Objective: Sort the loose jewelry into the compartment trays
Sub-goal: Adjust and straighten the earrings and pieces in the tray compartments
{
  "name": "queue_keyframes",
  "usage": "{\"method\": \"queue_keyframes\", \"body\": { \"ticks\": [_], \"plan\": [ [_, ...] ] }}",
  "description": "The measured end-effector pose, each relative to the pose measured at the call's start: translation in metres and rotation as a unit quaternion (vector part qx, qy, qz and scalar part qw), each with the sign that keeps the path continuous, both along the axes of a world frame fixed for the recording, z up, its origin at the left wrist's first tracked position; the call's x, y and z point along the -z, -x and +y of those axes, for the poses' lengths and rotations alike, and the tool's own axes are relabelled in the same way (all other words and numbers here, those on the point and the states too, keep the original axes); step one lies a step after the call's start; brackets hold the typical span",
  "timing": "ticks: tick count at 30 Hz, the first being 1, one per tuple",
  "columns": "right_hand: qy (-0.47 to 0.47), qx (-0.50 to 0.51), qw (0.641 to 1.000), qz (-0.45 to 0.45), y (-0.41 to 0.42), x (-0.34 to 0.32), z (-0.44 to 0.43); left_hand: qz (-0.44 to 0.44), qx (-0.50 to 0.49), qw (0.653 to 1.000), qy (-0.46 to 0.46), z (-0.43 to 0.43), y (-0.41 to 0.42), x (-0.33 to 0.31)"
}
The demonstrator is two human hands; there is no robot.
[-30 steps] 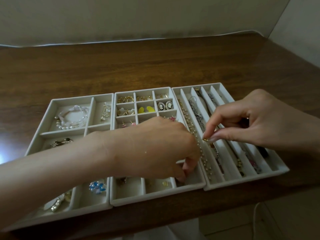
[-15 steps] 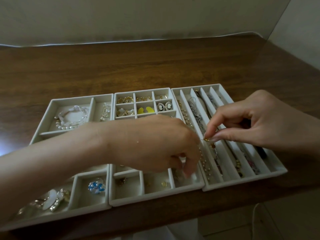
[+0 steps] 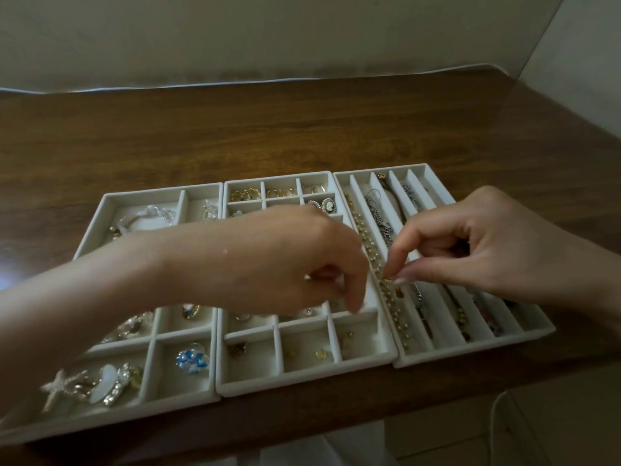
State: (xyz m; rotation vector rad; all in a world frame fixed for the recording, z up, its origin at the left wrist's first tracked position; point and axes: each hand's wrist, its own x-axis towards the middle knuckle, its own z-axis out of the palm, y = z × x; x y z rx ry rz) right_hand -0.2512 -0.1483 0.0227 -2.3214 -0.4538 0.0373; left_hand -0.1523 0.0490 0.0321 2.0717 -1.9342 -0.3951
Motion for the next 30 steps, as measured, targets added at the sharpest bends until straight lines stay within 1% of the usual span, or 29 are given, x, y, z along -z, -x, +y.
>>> {"method": "queue_keyframes", "body": {
  "ticks": [2, 5, 7, 9, 11, 12, 14, 17, 23, 30],
  "plan": [
    [-0.052, 0.035, 0.998, 0.024, 0.0, 0.0, 0.005, 0.028, -0.068, 0.997, 0.03, 0.003, -0.002, -0.003],
    [-0.112, 0.075, 0.989, 0.055, -0.003, -0.001, 0.012, 0.095, -0.16, 0.982, 0.038, 0.004, 0.002, -0.001],
    [-0.138, 0.091, 0.984, 0.068, -0.005, -0.001, 0.016, 0.148, -0.2, 0.968, 0.038, 0.003, 0.006, 0.003],
    [-0.151, 0.107, 0.981, 0.065, -0.007, 0.0, 0.019, 0.247, -0.226, 0.941, 0.05, 0.001, 0.006, 0.008],
    [-0.152, 0.118, 0.98, 0.053, -0.009, 0.001, 0.021, 0.36, -0.245, 0.898, 0.062, 0.0, 0.006, 0.011],
    [-0.149, 0.12, 0.98, 0.046, -0.009, 0.002, 0.023, 0.401, -0.252, 0.878, 0.065, 0.0, 0.006, 0.011],
    [-0.151, 0.122, 0.98, 0.033, -0.008, 0.002, 0.025, 0.446, -0.259, 0.853, 0.077, -0.001, 0.006, 0.012],
    [-0.162, 0.124, 0.979, 0.021, -0.007, 0.003, 0.026, 0.48, -0.26, 0.832, 0.097, 0.0, 0.007, 0.013],
    [-0.151, 0.111, 0.982, 0.018, -0.004, 0.002, 0.026, 0.472, -0.277, 0.83, 0.103, 0.0, 0.01, 0.01],
    [-0.182, 0.078, 0.978, 0.073, -0.002, -0.001, 0.024, 0.478, -0.287, 0.826, 0.079, 0.001, 0.012, 0.007]
  ]
}}
